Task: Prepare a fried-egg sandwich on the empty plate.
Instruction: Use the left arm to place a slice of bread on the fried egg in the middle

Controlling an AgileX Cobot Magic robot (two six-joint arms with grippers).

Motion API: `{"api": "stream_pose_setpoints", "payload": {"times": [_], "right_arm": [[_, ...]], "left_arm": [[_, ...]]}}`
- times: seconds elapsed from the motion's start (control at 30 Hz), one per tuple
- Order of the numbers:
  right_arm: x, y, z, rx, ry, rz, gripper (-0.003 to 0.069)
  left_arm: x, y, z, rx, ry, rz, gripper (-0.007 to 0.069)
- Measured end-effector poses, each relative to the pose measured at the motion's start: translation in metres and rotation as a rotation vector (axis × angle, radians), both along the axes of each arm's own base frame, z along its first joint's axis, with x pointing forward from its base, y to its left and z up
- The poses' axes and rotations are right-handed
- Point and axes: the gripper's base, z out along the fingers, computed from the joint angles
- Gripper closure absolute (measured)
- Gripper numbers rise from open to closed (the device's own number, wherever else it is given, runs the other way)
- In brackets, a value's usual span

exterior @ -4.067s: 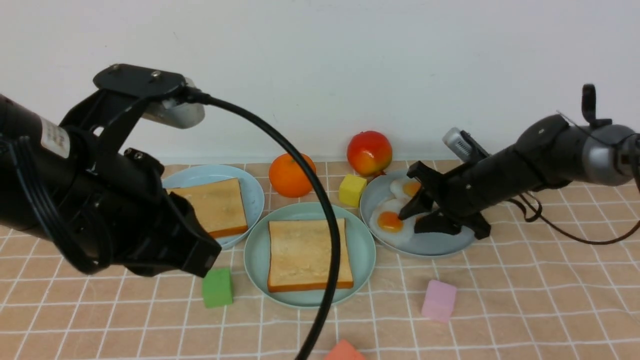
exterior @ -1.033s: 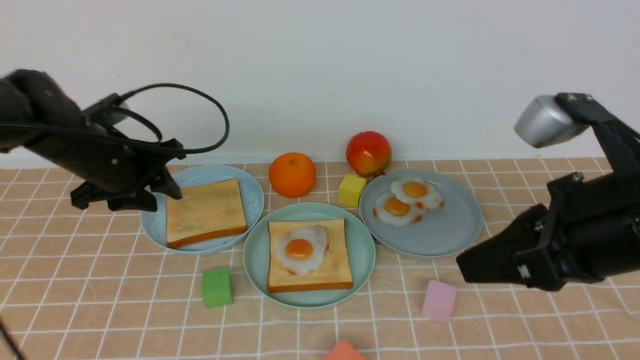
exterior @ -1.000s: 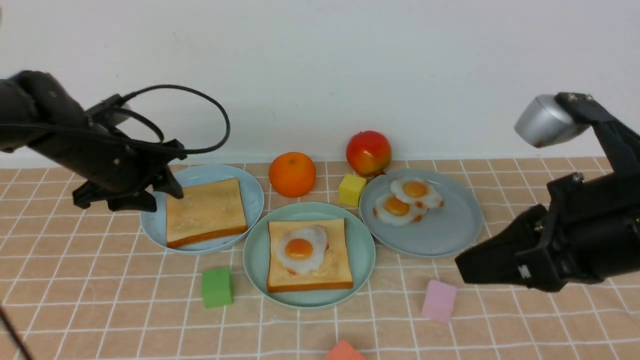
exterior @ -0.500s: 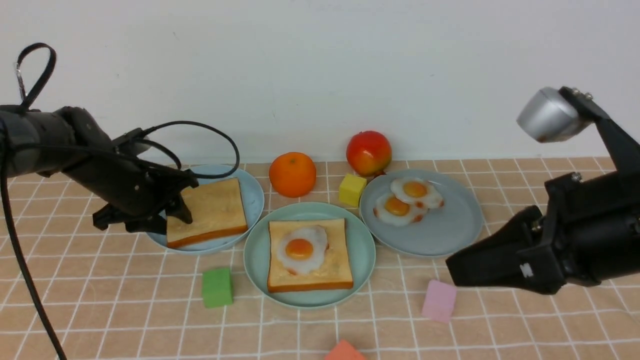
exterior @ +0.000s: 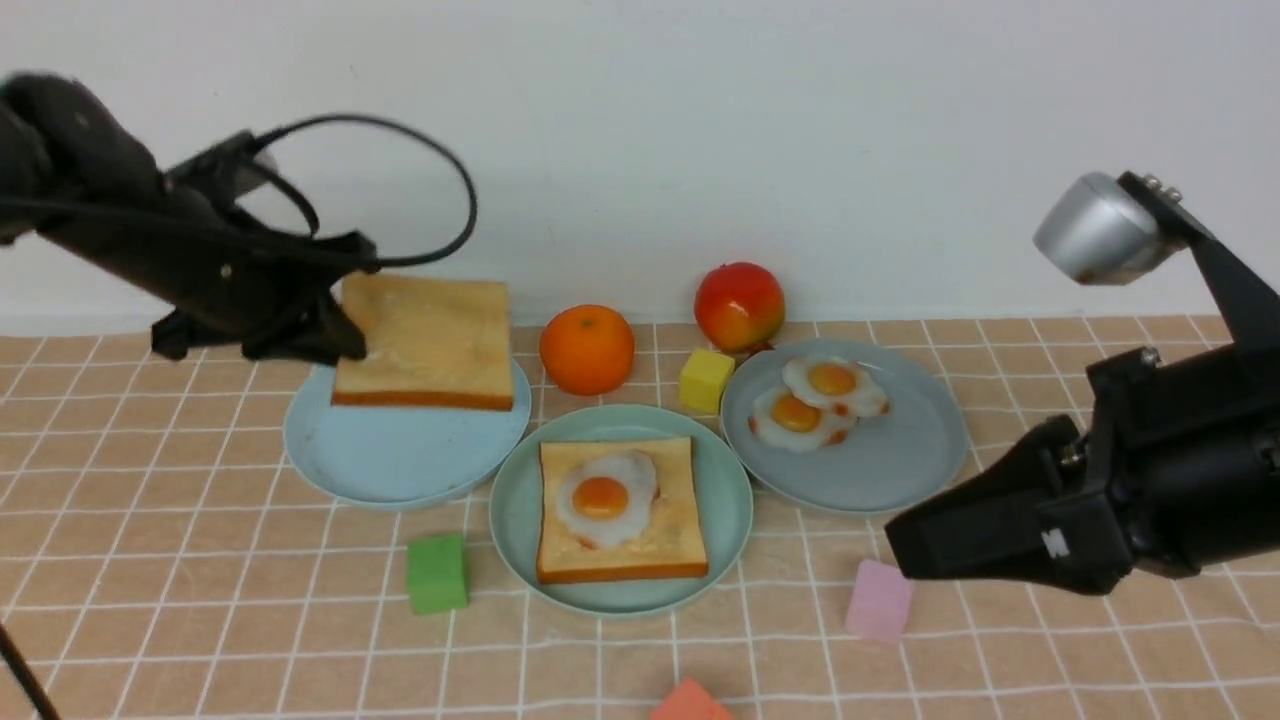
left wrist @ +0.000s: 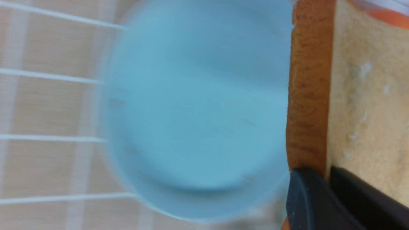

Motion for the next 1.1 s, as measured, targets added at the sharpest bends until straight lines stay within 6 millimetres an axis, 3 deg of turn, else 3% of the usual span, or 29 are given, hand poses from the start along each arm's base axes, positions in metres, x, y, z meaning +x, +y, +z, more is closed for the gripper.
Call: {"api": "stream_pose_setpoints", "payload": {"times": [0.1,0.17,0.37,0.9,1.1], "right_arm": [[0.002,0.000,0.001,0.004,-0.016,-0.019,0.0644],[0.004,0.000,0.001,0.007,-0.026,-0.032,0.0641],[0.007,-0.002,0.002,0.001,-0.053,-0.058,0.0632],[0.008,-0.002,0.002,-0.004,-0.065,-0.068,0.0610],[0.008,-0.002,0.001,-0.005,-0.063,-0.066,0.0599]], "left_arm": [[-0.009,-0.024,-0.007,-0.043,0.018,-0.078,0.0585],[-0.021,-0.047,-0.022,-0.063,0.055,-0.141,0.0585],[-0.036,-0.076,-0.059,-0.075,0.100,-0.170,0.0585],[-0.026,-0.089,-0.092,-0.151,0.143,-0.086,0.0585],[-0.026,-0.089,-0.092,-0.157,0.145,-0.083,0.0508]]}}
